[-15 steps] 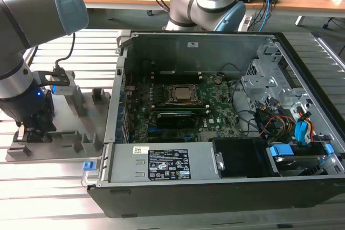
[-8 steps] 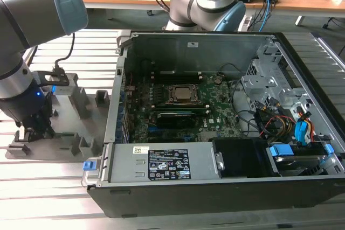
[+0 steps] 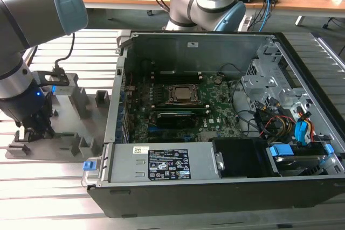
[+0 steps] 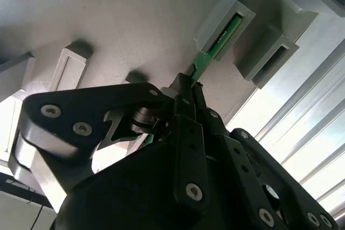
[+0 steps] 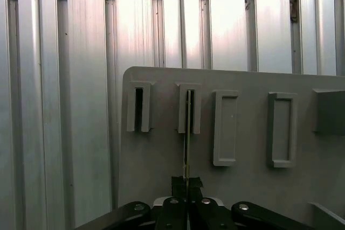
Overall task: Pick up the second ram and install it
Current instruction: 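Pick up the second ram and move it above second insertion slot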
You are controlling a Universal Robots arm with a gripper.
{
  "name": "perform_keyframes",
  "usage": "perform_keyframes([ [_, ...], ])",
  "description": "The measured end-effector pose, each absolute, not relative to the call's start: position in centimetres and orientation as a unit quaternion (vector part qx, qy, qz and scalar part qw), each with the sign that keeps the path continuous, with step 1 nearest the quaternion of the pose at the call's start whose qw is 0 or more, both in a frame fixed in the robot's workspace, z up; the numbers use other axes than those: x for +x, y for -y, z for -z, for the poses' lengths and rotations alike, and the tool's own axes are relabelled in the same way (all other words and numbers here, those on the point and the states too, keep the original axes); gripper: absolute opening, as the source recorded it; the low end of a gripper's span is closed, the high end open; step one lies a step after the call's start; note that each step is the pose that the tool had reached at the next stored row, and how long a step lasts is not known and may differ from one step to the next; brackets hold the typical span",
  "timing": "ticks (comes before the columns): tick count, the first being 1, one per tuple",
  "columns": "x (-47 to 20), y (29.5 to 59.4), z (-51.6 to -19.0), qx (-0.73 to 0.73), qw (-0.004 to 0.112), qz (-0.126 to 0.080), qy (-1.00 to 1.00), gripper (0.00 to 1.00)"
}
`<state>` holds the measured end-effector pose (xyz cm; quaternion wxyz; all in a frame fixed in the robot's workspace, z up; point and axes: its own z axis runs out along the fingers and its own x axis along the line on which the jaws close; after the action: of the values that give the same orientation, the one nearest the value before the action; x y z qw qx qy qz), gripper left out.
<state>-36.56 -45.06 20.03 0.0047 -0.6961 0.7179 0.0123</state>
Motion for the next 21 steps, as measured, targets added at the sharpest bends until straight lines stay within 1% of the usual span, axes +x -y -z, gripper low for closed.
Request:
perform_keyframes([
  [9, -36.6, 45.1, -20.1, -0.696, 0.005, -0.012, -0.718, 0.14],
  [21, -36.6, 45.1, -22.2, -0.696, 0.004, -0.012, -0.718, 0.14],
])
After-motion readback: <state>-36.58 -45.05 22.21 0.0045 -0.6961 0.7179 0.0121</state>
